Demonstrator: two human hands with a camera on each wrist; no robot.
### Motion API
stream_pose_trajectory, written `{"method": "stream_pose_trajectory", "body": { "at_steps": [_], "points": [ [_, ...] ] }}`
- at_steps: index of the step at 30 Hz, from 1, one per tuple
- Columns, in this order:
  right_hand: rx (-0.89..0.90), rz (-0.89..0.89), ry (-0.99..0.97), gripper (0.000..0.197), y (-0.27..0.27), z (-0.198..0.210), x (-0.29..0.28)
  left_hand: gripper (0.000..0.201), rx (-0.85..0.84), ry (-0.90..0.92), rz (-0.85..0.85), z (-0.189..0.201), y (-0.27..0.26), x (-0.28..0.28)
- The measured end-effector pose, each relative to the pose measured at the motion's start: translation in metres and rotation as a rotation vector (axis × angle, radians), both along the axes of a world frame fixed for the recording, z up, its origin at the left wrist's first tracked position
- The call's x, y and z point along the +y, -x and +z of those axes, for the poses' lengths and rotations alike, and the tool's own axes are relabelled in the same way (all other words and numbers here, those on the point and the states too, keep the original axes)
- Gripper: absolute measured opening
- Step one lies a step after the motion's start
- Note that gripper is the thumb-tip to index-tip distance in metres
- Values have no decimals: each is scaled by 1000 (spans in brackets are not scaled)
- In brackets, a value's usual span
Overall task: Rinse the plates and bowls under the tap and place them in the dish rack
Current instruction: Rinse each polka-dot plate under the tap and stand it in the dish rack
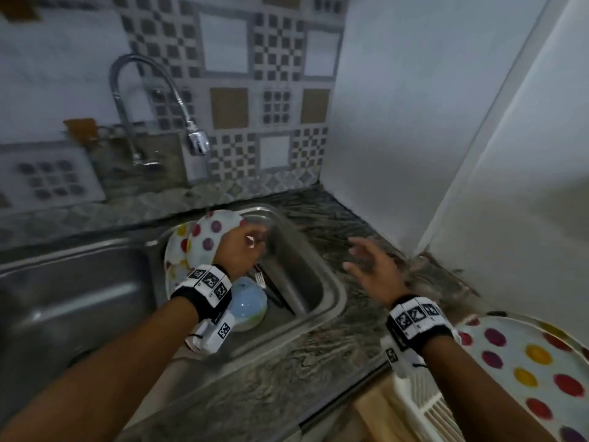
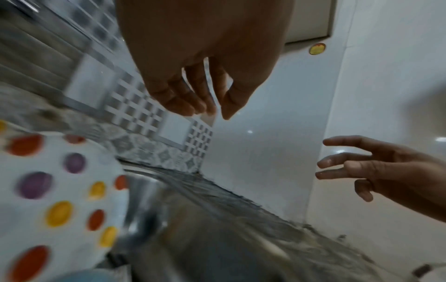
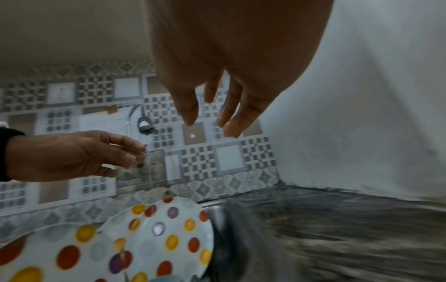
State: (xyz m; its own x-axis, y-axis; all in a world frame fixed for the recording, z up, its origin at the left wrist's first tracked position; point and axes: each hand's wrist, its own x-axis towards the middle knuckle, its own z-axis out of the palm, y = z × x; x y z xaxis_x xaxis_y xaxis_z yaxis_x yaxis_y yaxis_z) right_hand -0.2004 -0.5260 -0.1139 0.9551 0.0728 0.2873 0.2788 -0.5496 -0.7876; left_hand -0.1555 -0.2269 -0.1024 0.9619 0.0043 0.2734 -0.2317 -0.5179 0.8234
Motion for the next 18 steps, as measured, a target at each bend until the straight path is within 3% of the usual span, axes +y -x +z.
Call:
{"method": "stream_pose_trajectory", "body": {
  "at_steps": [3, 7, 14, 18],
  "points": [
    [23, 119, -13, 47, -22, -8, 62, 28, 54, -178, 174, -7, 12, 71],
    [94, 264, 4, 49, -38, -13, 130, 37, 252, -199, 286, -20, 31, 129],
    [180, 468, 20, 56, -63, -31, 194, 49, 500, -168, 308, -53, 47, 156],
    [226, 540, 60, 56, -81, -39, 211, 49, 499, -78, 315, -61, 47, 155]
  ]
}}
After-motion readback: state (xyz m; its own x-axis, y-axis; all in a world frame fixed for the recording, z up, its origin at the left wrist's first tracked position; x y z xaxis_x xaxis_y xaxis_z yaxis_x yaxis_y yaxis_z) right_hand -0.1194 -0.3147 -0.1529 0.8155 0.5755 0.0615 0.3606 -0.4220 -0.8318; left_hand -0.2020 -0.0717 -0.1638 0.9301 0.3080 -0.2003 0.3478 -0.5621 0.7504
